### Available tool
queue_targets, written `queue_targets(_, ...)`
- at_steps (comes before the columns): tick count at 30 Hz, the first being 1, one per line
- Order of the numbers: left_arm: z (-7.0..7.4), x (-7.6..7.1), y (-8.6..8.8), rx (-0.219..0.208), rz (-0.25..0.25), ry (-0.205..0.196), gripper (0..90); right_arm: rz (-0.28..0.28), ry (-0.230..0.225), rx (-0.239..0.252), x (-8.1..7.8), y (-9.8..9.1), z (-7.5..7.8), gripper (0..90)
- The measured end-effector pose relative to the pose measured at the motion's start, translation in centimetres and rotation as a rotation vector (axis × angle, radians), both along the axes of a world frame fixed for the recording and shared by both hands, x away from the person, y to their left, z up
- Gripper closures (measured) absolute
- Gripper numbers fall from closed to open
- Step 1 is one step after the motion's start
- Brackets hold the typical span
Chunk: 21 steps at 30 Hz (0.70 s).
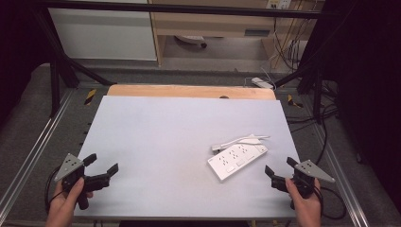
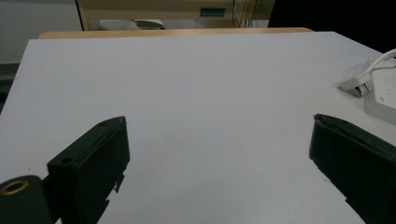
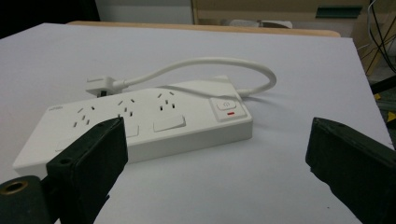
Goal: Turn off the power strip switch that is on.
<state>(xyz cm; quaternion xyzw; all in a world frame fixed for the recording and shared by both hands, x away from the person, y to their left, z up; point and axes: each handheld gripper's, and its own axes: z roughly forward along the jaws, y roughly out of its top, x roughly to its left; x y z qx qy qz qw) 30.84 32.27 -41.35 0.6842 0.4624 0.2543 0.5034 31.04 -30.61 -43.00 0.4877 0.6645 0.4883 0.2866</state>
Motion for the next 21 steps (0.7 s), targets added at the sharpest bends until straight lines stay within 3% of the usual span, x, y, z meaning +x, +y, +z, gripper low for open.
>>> queue_targets(3,0.02,-0.02,-0.21,-0.001,-0.009,-0.004,5.0,-0.01,-0.005,0.003,-0.07,-0.08,0.15,5.9)
queue_targets(7,-0.01,-0.02,-0.34,0.004,-0.011,-0.001,5.0,-0.012,0.02,0.007,-0.29,-0.11,0.14,5.2)
queue_targets(21,-0.13,0.02,-0.58,0.007,-0.026,0.009,5.0,-0.009,0.01,0.04,-0.43,-0.16,1.06,3.7)
